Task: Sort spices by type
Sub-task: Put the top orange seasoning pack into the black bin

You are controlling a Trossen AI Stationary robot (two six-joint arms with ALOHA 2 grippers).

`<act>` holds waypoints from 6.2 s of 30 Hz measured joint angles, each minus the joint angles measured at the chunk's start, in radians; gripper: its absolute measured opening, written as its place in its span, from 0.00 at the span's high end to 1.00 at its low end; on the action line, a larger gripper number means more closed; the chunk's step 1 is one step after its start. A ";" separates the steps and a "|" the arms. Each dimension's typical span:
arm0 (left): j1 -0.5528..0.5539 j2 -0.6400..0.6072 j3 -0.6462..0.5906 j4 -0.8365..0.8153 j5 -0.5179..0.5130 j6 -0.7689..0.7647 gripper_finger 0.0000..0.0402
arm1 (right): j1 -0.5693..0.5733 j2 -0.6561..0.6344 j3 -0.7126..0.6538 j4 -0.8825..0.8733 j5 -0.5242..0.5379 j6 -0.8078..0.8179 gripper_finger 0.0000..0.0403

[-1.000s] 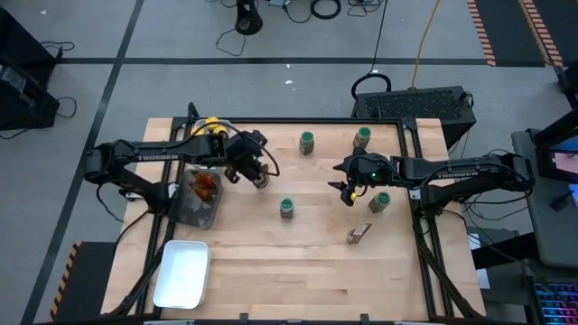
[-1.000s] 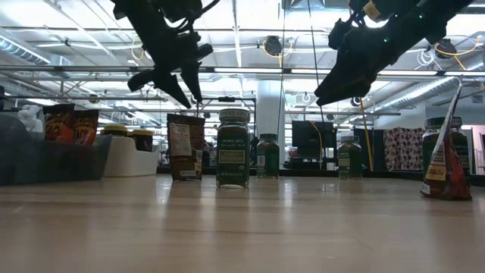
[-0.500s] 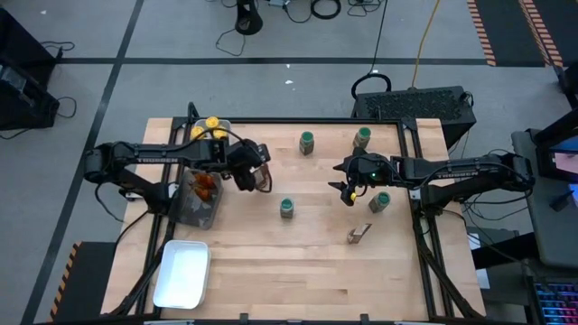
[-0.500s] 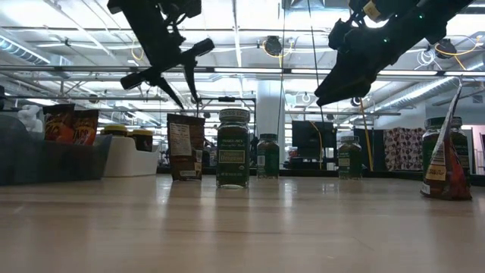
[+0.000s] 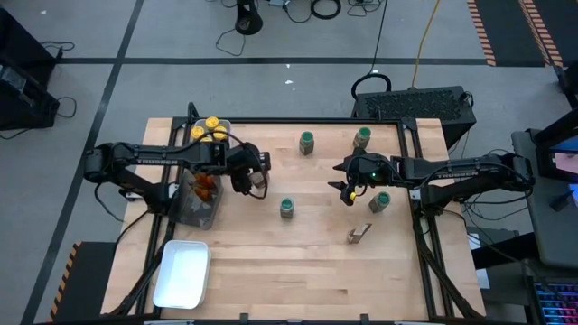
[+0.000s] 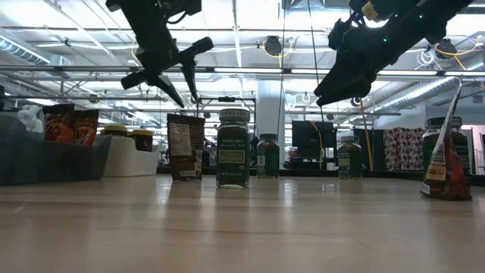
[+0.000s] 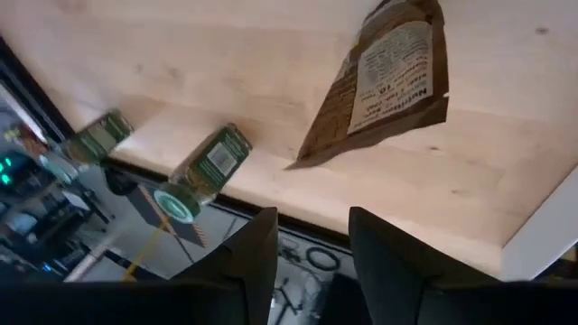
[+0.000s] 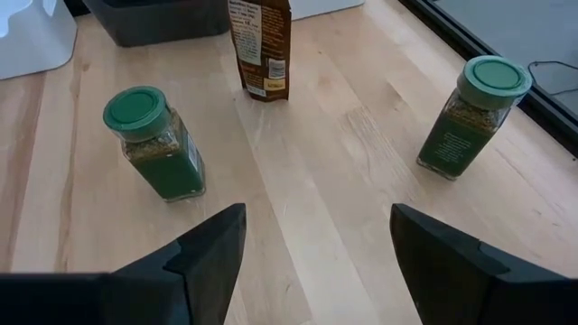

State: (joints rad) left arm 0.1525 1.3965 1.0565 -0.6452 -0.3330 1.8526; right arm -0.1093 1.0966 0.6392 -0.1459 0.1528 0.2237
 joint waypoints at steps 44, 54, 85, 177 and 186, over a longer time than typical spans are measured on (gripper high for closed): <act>-0.053 0.123 -0.002 -0.029 0.003 0.113 0.64 | 0.000 0.000 0.000 -0.002 0.000 -0.026 0.36; -0.052 0.123 -0.002 -0.019 0.025 0.038 0.64 | 0.000 0.000 0.000 -0.002 0.000 -0.026 0.36; -0.037 0.156 -0.002 0.018 0.006 0.010 0.66 | 0.005 0.000 0.001 -0.003 0.000 -0.001 0.36; -0.276 -0.331 0.153 -0.927 0.433 -1.690 1.00 | 0.013 0.000 0.001 0.018 0.000 -0.029 0.36; -0.267 -0.364 0.032 -0.926 0.402 -1.686 1.00 | 0.013 0.000 0.000 0.043 0.000 -0.033 0.36</act>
State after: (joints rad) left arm -0.1144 1.0328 1.0887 -1.5710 0.0690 0.1667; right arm -0.0963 1.0966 0.6390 -0.1030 0.1524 0.1908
